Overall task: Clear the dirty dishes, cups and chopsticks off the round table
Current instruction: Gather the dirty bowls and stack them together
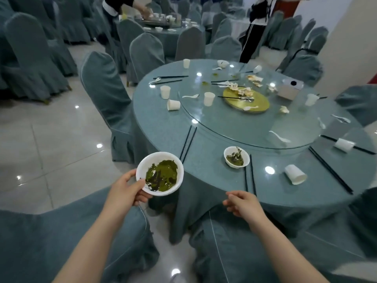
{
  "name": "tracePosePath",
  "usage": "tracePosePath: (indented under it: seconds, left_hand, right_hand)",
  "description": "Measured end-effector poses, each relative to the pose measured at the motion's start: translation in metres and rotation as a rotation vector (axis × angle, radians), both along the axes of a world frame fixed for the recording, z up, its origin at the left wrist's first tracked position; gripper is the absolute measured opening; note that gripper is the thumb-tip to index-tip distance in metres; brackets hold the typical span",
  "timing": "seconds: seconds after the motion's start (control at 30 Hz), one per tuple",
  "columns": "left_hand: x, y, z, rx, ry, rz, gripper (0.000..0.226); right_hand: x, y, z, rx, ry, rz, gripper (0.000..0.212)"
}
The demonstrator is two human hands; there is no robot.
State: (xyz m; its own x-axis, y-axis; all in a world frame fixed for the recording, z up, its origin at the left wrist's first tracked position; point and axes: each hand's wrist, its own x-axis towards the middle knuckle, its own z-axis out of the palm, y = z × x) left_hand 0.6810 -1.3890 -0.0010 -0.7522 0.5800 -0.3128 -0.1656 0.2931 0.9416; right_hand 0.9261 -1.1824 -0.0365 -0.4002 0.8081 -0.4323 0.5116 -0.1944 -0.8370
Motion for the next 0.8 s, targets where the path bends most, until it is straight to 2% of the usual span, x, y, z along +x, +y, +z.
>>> tracePosePath:
  seconds: [0.2,0.43,0.5,0.63,0.8]
  left_hand:
    - [-0.035,0.042,-0.004,-0.011,-0.015,-0.033,0.03]
    - [-0.081,0.115,-0.012,-0.063,0.001,-0.02,0.032]
    - [-0.089,0.138,-0.013,-0.073,0.005,-0.031,0.033]
    - [-0.102,0.183,-0.017,-0.091,0.01,-0.052,0.033]
    - [-0.105,0.218,-0.025,-0.13,0.018,-0.098,0.031]
  right_hand:
    - [-0.013,0.049,-0.032,-0.104,-0.005,-0.179,0.015]
    - [-0.048,0.144,-0.062,-0.085,-0.043,-0.404,0.051]
    - [-0.055,0.163,-0.067,-0.105,-0.048,-0.428,0.047]
    - [-0.068,0.198,-0.075,-0.075,-0.084,-0.4,0.017]
    - [-0.076,0.216,-0.071,-0.006,-0.077,-0.308,0.02]
